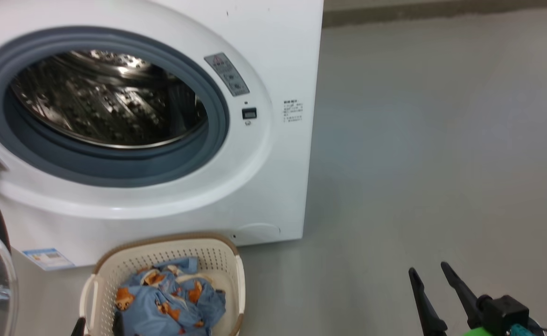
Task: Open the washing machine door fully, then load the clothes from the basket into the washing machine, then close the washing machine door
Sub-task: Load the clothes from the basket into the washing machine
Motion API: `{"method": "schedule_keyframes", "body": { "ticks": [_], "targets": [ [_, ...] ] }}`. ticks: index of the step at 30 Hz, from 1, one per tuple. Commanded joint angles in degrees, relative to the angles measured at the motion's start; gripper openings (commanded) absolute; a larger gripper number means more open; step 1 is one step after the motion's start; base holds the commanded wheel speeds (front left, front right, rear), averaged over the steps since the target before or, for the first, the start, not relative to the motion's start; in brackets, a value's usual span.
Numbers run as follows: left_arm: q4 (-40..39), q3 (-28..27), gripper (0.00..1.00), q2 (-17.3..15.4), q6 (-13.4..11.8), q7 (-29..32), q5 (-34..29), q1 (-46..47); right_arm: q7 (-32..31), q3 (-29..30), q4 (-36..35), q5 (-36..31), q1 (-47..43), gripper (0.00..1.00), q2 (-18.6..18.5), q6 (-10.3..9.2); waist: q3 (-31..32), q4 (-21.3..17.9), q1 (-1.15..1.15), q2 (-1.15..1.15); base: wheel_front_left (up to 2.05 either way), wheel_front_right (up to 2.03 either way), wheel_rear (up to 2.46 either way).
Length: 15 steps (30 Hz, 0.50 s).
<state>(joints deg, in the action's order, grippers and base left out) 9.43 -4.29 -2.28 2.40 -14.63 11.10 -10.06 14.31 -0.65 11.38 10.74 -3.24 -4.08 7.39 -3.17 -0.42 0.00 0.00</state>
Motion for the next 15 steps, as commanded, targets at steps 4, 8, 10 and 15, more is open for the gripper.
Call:
{"method": "schedule_keyframes", "body": {
  "ticks": [4,8,10,15],
  "targets": [
    [3.5,-1.2,1.0,-0.6,1.4,-0.4,-1.0,7.3,0.7,-1.7,-2.1,0.4,4.6,1.0,-0.4,0.1,-7.5,-0.9,0.0,0.0,0.0,0.0,0.0],
    [8.4,-0.2,1.0,-1.2,2.8,-0.4,-0.9,13.2,0.7,-2.0,-2.8,0.2,7.4,1.0,-0.3,0.1,-13.7,-1.6,0.0,0.0,0.0,0.0,0.0],
    [11.3,0.1,1.0,-1.9,3.4,-0.4,-0.8,16.1,0.7,-2.2,-3.1,0.2,9.2,1.0,-0.3,0.1,-16.7,-2.2,0.0,0.0,0.0,0.0,0.0],
    [19.3,-0.5,1.0,-3.6,3.9,-0.4,0.4,23.3,0.7,-2.6,-4.2,0.1,13.1,1.0,0.1,0.1,-23.5,-3.7,0.0,0.0,0.0,0.0,0.0]
  ]
}}
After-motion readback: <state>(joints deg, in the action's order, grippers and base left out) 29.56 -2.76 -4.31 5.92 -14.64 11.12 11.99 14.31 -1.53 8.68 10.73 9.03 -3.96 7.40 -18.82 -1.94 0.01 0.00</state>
